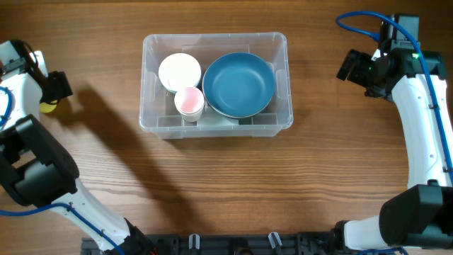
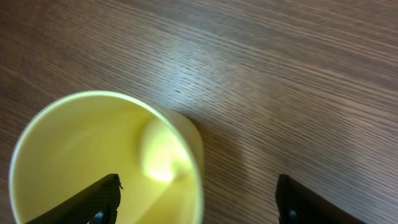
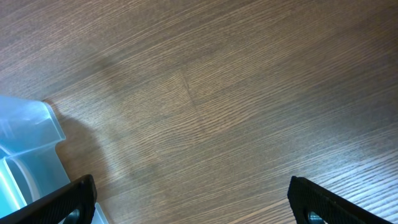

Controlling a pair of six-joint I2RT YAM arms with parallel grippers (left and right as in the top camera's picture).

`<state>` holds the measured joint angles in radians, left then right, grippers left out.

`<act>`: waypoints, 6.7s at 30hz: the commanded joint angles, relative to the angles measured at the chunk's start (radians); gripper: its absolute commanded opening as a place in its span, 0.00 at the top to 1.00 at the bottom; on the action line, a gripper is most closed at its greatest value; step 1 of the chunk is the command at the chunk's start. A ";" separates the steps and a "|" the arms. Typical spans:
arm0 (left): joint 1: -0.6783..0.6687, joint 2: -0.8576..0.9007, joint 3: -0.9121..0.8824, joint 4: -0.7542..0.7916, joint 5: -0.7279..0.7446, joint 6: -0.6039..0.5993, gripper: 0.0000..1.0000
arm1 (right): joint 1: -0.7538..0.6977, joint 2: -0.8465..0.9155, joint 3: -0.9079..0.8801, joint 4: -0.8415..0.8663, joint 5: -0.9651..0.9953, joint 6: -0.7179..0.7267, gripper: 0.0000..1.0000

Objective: Pack container

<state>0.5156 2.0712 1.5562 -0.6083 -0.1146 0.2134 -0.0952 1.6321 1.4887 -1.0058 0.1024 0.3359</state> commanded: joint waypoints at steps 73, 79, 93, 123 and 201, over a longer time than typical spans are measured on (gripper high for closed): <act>-0.967 -0.307 0.014 -0.465 0.068 -0.245 0.96 | 0.002 -0.018 0.005 0.003 0.013 0.005 0.00; -0.916 -0.307 0.014 -0.462 0.069 -0.246 0.95 | 0.002 -0.018 0.005 0.003 0.013 0.005 0.00; -0.849 -0.394 0.015 -0.427 0.087 -0.261 0.10 | 0.002 -0.018 0.005 0.003 0.013 0.005 0.01; -0.264 -0.541 0.015 -0.383 0.080 -0.353 0.00 | 0.002 -0.018 0.005 0.003 0.013 0.005 0.00; -0.264 -0.540 0.015 -0.383 0.080 -0.353 0.00 | 0.142 -1.629 -1.484 1.012 -0.105 -0.282 0.00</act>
<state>0.2462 1.5372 1.5627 -0.9936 -0.0357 -0.1226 0.0673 0.0200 0.0078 0.0071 -0.0231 0.0273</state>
